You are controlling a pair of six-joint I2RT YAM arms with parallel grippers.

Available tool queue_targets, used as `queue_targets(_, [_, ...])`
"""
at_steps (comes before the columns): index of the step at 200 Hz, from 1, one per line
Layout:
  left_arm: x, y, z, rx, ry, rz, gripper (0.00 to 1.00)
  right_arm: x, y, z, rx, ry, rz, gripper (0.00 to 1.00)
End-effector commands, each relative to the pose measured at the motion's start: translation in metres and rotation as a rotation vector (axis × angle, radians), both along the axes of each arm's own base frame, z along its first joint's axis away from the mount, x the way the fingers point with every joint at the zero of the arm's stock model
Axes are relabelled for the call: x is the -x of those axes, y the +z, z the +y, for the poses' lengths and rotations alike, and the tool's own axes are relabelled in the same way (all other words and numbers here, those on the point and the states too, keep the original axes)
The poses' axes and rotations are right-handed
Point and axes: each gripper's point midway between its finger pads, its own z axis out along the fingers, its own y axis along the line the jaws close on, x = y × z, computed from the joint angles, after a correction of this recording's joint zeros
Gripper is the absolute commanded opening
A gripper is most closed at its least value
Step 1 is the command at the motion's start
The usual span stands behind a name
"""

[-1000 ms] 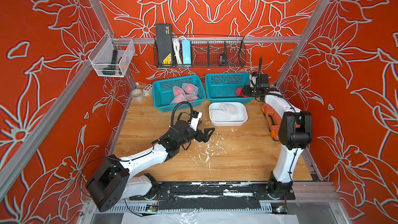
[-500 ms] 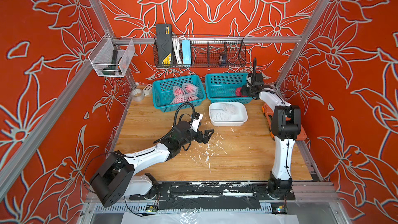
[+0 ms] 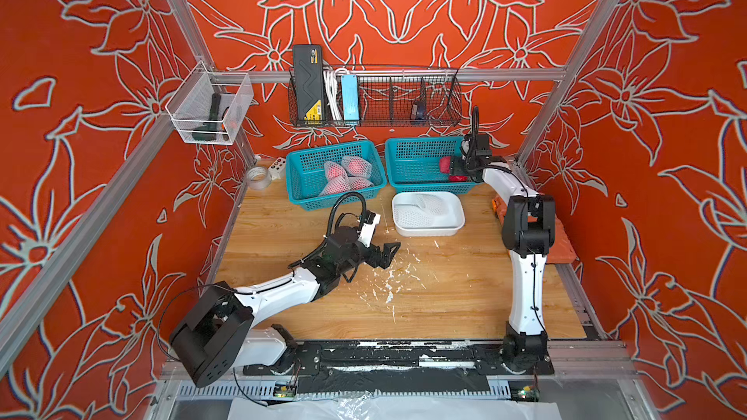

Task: Remove foam nets from apples
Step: Place the apple in the basket, then pick up the apple from the basket.

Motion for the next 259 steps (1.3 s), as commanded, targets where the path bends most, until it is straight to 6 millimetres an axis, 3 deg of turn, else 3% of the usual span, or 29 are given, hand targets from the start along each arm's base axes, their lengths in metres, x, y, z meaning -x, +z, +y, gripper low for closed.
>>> queue_targets(1, [-0.009,0.02,0.006,-0.004,0.035,-0.058,0.98,0.001,0.071,-0.004,-0.008,-0.022,-0.139,0.87])
queue_targets(37, [-0.022,0.036,0.023,0.029,0.08,-0.073,0.98,0.022,0.139,0.001,-0.045,0.002,-0.235,0.88])
queue_targets(70, [-0.053,0.08,0.051,0.13,0.175,-0.098,0.98,0.068,0.21,0.017,-0.144,0.059,-0.377,0.88])
queue_targets(87, [-0.074,0.102,0.06,0.148,0.194,-0.109,0.98,0.101,0.228,0.029,-0.19,0.095,-0.428,0.87])
queue_targets(108, [-0.109,0.113,0.074,0.113,0.227,-0.082,0.98,0.142,0.233,0.052,-0.224,0.146,-0.462,0.87])
queue_targets(135, [-0.15,0.117,0.104,0.071,0.284,-0.042,0.94,0.19,0.21,0.083,-0.259,0.213,-0.495,0.87])
queue_targets(154, [-0.174,0.109,0.12,0.01,0.317,-0.005,0.92,0.219,0.184,0.098,-0.334,0.234,-0.548,0.88])
queue_targets(180, [-0.198,0.093,0.146,-0.036,0.379,0.066,0.92,0.239,0.129,0.109,-0.412,0.225,-0.413,0.88])
queue_targets(209, [-0.217,0.061,0.157,-0.192,0.376,0.125,0.92,0.267,0.078,0.147,-0.442,0.396,-0.29,0.87])
queue_targets(224, [-0.224,0.04,0.157,-0.284,0.312,0.161,0.94,0.282,0.064,0.161,-0.415,0.476,-0.271,0.86])
queue_targets(236, [-0.231,0.029,0.162,-0.358,0.29,0.19,0.94,0.289,0.063,0.167,-0.43,0.499,-0.321,0.86])
queue_targets(259, [-0.243,0.022,0.161,-0.436,0.194,0.196,0.98,0.301,0.054,0.182,-0.396,0.583,-0.413,0.86])
